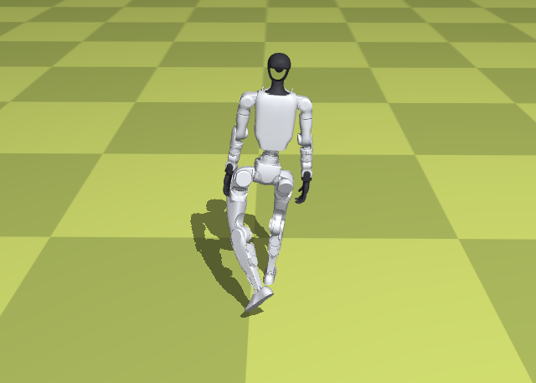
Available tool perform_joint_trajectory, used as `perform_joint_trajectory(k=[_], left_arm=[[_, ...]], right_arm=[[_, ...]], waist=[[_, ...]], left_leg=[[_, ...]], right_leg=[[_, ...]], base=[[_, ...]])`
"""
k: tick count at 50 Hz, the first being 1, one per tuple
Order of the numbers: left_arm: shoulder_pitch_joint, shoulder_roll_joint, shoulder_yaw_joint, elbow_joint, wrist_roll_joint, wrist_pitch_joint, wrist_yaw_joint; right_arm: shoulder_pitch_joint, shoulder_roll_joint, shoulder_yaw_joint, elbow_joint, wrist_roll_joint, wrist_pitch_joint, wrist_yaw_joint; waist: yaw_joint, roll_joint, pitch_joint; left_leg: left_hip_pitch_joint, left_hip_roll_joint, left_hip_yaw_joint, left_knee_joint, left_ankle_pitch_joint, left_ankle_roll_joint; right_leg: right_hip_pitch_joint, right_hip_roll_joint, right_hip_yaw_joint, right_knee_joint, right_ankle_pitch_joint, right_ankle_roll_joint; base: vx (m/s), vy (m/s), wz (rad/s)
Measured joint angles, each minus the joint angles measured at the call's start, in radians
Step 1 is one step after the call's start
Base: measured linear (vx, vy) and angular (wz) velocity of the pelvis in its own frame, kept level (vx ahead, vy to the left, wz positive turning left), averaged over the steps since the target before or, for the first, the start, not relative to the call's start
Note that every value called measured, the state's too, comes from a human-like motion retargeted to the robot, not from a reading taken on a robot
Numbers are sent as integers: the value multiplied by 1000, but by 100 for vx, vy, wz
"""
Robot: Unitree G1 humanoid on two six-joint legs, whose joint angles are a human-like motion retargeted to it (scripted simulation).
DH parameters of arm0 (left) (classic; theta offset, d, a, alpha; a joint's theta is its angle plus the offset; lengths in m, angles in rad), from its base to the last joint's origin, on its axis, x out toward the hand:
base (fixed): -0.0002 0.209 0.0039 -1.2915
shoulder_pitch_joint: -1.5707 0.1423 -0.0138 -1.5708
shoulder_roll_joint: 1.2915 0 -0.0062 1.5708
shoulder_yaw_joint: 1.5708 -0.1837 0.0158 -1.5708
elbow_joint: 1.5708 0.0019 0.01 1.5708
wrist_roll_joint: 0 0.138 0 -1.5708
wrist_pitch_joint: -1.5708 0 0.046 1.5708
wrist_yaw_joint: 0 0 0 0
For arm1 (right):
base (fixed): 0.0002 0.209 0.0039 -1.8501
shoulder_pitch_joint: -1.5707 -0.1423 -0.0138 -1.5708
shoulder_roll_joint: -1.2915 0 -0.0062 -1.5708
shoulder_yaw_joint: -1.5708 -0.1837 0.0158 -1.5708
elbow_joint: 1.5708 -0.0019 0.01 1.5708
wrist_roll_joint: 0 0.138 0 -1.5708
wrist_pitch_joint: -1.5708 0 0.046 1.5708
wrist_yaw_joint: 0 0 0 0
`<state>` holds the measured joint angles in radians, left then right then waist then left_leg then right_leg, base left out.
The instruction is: Walk
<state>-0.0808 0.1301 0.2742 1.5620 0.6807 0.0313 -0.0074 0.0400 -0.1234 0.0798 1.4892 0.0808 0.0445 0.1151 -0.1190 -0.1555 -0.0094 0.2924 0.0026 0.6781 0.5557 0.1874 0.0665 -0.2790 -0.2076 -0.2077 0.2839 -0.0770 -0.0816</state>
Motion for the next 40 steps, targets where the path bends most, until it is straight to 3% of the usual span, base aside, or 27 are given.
perform_joint_trajectory(k=[2, 7, 11, 16, 22, 25, 30, 33, 36, 38, 40], left_arm=[[30, -5, 17, 15, 16, 11, 6], [101, -5, 50, 36, 28, 20, 6], [147, -11, 69, 48, 34, 34, 12], [160, -21, 82, 69, 40, 57, -1], [151, -21, 93, 60, 56, 51, -18], [135, -10, 88, 61, 48, 62, -16], [104, -4, 103, 57, 33, 75, -11], [96, 3, 72, 44, 14, 64, -19], [74, 8, 47, 22, 7, 53, -22], [50, 12, 37, 9, -7, 52, -17], [20, 22, 18, -6, -28, 49, -18]], right_arm=[[-33, 6, 7, -9, -1, 3, -21], [-133, 24, 53, -23, 10, 5, -85], [-202, 41, 66, -49, -4, -1, -109], [-284, 57, 88, -86, -4, -22, -140], [-356, 86, 122, -93, -2, -40, -145], [-357, 99, 124, -77, 11, -40, -144], [-291, 86, 127, -41, 20, -20, -87], [-220, 70, 111, 4, 49, -2, -76], [-153, 55, 98, 29, 46, 16, -66], [-115, 44, 103, 29, 30, 17, -70], [-82, 34, 107, 22, 16, 12, -96]], waist=[[21, -35, 18], [75, -6, 31], [119, 38, 33], [199, 88, 58], [243, 78, 75], [249, 76, 64], [294, 50, 44], [279, 59, 3], [270, 111, -5], [246, 153, 3], [214, 179, 12]], left_leg=[[-46, 40, 60, 102, -78, 50], [-314, 86, -15, 158, -212, -5], [-476, 92, -21, -15, -263, -8], [-644, 76, -107, -244, -272, -17], [-754, 54, -96, -360, -275, -18], [-770, 47, -130, -308, -220, 25], [-767, 33, -221, -198, -206, 70], [-699, 35, -207, -192, -281, 110], [-603, 56, -248, -223, -326, 110], [-532, 81, -258, -245, -351, 100], [-458, 93, -227, -286, -363, 96]], right_leg=[[64, -27, -16, -17, -21, 11], [198, 44, -103, -125, -33, 5], [278, 124, -123, -194, -51, 5], [375, 205, -108, -248, -79, 22], [452, 200, -88, -242, -124, 84], [478, 194, -87, -227, -121, 137], [519, 134, -40, -168, 52, 276], [512, 125, -52, -73, 283, 305], [464, 141, -45, 129, 468, 316], [406, 137, -81, 298, 475, 293], [321, 121, -99, 434, 392, 271]], base=[[61, -20, 20], [59, -16, 4], [49, -11, -2], [48, -6, -49], [57, -6, -40], [67, 0, -16], [86, 7, -61], [100, 12, -3], [86, 12, -24], [89, 13, -27], [72, 8, -5]])
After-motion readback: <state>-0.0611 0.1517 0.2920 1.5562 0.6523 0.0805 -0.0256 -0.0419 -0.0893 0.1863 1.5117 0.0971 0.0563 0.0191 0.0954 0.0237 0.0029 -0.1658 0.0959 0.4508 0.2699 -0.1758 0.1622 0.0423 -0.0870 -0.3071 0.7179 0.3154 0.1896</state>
